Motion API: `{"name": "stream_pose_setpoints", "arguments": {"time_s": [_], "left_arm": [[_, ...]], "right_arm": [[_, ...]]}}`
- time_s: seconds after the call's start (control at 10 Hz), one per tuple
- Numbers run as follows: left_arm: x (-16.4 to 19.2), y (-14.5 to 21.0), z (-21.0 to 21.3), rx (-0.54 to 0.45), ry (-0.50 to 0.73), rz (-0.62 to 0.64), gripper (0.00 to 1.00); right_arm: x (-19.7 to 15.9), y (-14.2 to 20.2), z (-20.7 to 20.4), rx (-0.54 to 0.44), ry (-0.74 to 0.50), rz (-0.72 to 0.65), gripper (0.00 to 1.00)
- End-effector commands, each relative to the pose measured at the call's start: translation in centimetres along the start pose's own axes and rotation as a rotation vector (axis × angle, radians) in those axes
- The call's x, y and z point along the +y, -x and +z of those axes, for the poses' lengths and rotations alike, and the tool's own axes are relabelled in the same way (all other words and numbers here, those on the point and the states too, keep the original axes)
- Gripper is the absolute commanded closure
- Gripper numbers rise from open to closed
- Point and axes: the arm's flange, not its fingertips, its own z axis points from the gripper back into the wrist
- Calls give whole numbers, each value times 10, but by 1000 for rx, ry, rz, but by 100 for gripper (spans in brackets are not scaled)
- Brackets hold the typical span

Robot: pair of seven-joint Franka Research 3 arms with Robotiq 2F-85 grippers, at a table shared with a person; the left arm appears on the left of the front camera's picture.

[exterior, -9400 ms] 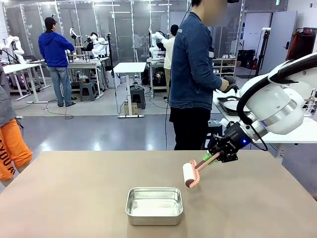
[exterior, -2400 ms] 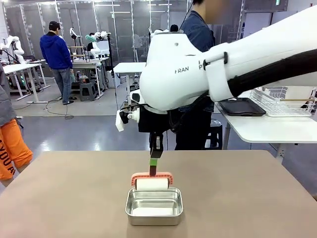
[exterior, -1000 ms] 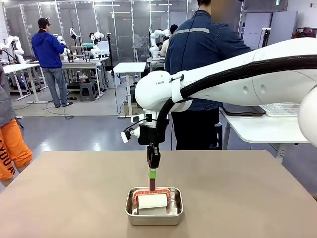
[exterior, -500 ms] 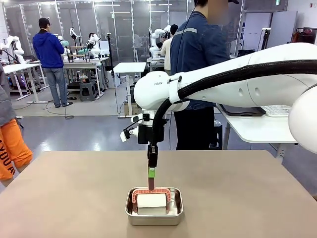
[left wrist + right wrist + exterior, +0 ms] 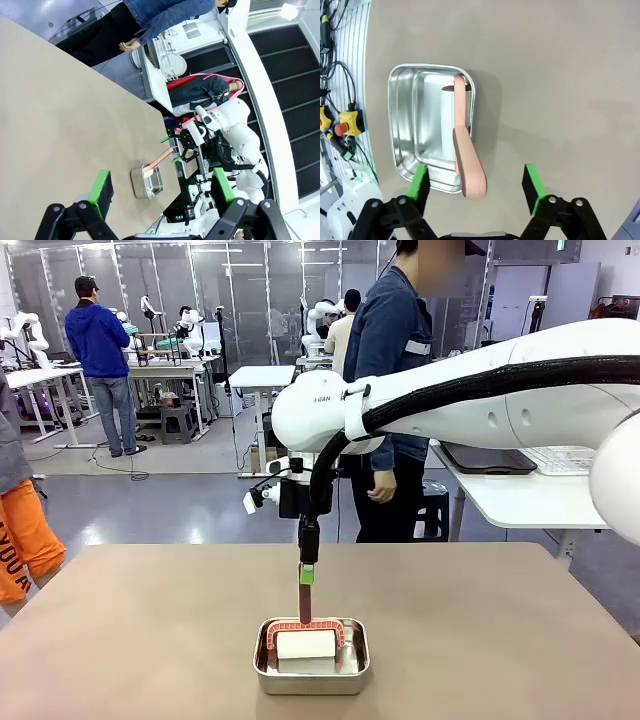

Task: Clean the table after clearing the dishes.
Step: Place the Lint Roller back on top of the Airtight Container.

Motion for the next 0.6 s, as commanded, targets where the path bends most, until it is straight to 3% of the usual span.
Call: {"name": "stream_pose_setpoints", "arguments": {"time_s": [0.0,0.4,0.5], "left_arm": [[-1,2,3,7,7,-7,0],[-1,2,3,7,7,-7,0],[-1,2,3,7,7,-7,0]], "right_arm": [[12,4,6,6,65,-15,0],[19,9,19,-16,167,5,0],[20,8,20,22,182,-5,0]]}}
